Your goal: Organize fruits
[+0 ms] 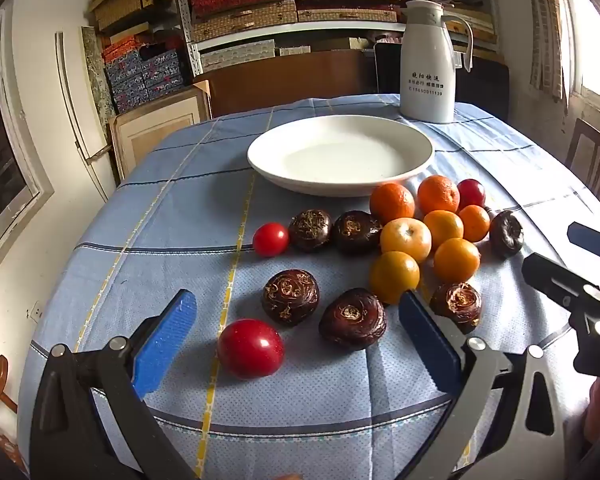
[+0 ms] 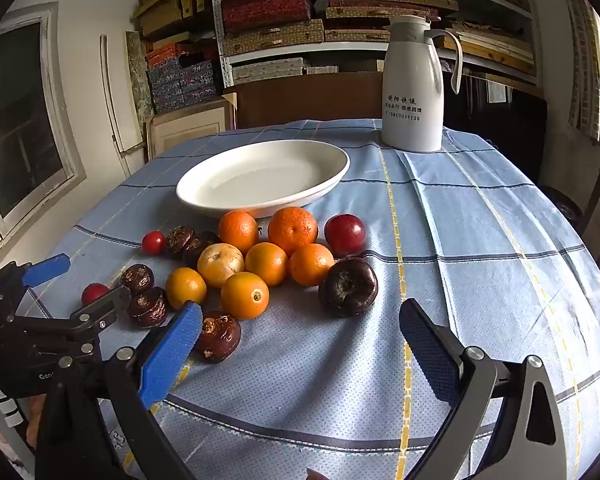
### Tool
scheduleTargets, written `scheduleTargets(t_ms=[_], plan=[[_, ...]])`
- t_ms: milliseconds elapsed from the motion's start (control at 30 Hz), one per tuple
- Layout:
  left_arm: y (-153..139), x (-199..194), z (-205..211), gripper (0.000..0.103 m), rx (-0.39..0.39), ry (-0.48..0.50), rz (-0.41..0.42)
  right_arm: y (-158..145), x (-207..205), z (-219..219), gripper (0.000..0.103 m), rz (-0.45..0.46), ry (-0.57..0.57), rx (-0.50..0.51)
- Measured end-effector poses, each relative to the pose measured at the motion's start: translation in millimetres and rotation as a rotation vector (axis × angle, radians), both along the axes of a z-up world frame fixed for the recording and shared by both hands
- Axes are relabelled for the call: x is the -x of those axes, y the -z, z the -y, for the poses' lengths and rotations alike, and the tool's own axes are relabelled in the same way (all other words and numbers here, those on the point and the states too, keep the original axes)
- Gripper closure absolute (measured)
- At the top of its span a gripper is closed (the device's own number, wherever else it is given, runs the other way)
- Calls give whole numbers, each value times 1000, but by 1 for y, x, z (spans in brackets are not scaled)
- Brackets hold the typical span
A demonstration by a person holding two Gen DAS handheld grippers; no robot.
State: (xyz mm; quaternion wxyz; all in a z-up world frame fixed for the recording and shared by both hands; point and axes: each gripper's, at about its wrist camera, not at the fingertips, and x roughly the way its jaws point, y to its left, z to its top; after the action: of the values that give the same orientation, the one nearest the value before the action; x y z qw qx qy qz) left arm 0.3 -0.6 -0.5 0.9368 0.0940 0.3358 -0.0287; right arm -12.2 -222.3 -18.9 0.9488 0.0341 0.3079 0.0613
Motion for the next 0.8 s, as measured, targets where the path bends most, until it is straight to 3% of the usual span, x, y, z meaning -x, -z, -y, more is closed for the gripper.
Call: scheduleTargets(t_ms=[800], plan=[[5,-5,-2,4,29,2,-10,1,-1,-1,4,-9,0,2]])
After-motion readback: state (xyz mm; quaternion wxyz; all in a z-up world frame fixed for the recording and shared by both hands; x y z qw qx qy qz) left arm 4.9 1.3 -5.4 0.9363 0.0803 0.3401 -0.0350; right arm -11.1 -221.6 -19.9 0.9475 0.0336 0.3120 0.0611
